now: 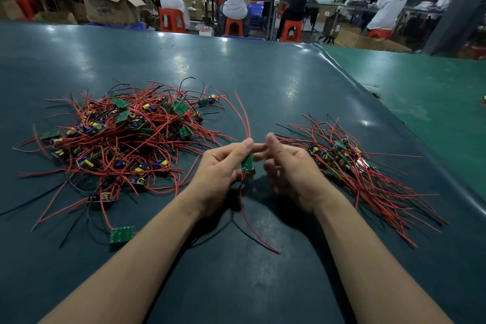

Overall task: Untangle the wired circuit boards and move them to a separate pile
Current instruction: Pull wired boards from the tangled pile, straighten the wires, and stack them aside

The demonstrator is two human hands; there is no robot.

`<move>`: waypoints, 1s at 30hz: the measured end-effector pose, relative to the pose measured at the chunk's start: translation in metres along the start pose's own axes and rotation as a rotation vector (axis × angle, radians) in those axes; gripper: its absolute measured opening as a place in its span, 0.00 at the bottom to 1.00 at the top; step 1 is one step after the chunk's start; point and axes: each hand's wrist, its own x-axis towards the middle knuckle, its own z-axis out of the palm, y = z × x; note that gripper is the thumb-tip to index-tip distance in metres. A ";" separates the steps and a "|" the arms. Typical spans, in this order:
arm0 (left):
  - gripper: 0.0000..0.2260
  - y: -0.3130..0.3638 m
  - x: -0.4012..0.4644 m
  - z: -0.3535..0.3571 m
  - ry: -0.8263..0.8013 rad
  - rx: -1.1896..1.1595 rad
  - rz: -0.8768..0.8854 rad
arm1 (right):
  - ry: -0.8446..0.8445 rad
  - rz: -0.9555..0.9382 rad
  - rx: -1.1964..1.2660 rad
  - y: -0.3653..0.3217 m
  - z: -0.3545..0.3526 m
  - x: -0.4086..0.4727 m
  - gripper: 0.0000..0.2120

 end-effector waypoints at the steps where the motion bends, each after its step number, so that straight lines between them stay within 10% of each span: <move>1: 0.13 -0.001 0.001 0.000 0.008 -0.002 0.006 | -0.098 -0.010 -0.022 0.001 0.002 -0.003 0.17; 9: 0.15 -0.005 0.000 0.000 -0.013 0.064 -0.007 | -0.261 -0.016 -0.229 0.003 0.002 -0.011 0.15; 18: 0.13 -0.005 0.002 -0.017 0.562 0.746 0.678 | 0.628 -0.474 0.290 -0.014 -0.011 0.000 0.08; 21: 0.11 -0.006 0.002 -0.012 0.531 0.915 0.675 | 0.774 -0.374 0.401 -0.007 -0.005 0.002 0.10; 26: 0.07 -0.006 -0.001 -0.013 0.585 1.225 0.642 | 0.551 -0.130 0.241 0.005 0.005 0.003 0.13; 30: 0.12 -0.004 -0.001 -0.022 0.671 1.623 0.192 | 0.496 -0.157 0.039 0.007 0.009 0.004 0.15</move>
